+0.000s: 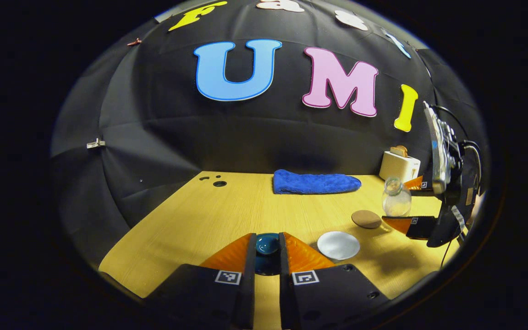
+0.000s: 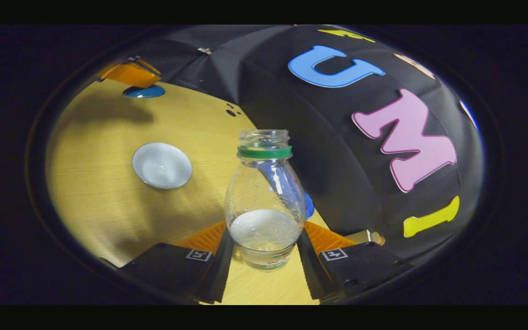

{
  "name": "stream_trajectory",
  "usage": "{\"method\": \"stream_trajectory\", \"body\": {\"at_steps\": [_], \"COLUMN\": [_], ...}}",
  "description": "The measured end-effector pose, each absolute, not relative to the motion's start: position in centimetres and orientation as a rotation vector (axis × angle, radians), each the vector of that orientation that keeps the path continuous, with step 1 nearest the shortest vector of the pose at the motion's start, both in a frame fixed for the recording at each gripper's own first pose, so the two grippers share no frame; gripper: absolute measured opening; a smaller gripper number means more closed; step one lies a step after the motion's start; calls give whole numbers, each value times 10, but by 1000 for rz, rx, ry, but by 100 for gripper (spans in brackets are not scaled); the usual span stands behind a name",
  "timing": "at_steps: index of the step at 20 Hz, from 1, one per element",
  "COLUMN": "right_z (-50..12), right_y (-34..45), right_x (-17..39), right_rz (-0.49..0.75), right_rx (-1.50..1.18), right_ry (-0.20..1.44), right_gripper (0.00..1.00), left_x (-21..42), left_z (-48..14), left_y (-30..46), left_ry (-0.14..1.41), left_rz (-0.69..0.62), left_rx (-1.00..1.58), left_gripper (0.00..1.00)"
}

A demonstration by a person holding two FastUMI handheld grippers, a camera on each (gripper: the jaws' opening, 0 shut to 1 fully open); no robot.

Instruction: Open the teacup lid with one hand, grasp the water bottle and pour water into the teacup with the other hand; after pouring, place the water bottle on the coaster and then close the teacup lid.

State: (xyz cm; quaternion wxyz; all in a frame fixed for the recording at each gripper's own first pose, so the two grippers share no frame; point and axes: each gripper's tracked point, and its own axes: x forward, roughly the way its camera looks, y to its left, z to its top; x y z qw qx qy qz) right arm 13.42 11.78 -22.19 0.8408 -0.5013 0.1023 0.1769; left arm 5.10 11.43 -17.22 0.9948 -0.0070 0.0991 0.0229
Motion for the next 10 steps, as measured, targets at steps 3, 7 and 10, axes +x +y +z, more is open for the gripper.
{"method": "stream_trajectory", "body": {"at_steps": [3, 7, 10], "right_z": [-232, -242, -247], "right_y": [123, 126, 132], "right_x": [135, 141, 144], "right_rz": [388, 395, 400], "right_rx": [-1139, -1213, -1300], "right_ry": [232, 257, 262], "right_gripper": [71, 71, 67], "left_x": [51, 51, 51], "left_z": [-175, -179, -181], "left_y": [121, 132, 141], "left_ry": [204, 208, 210], "left_rz": [47, 50, 53], "left_rx": [-21, -23, -19], "left_gripper": [26, 26, 22]}}
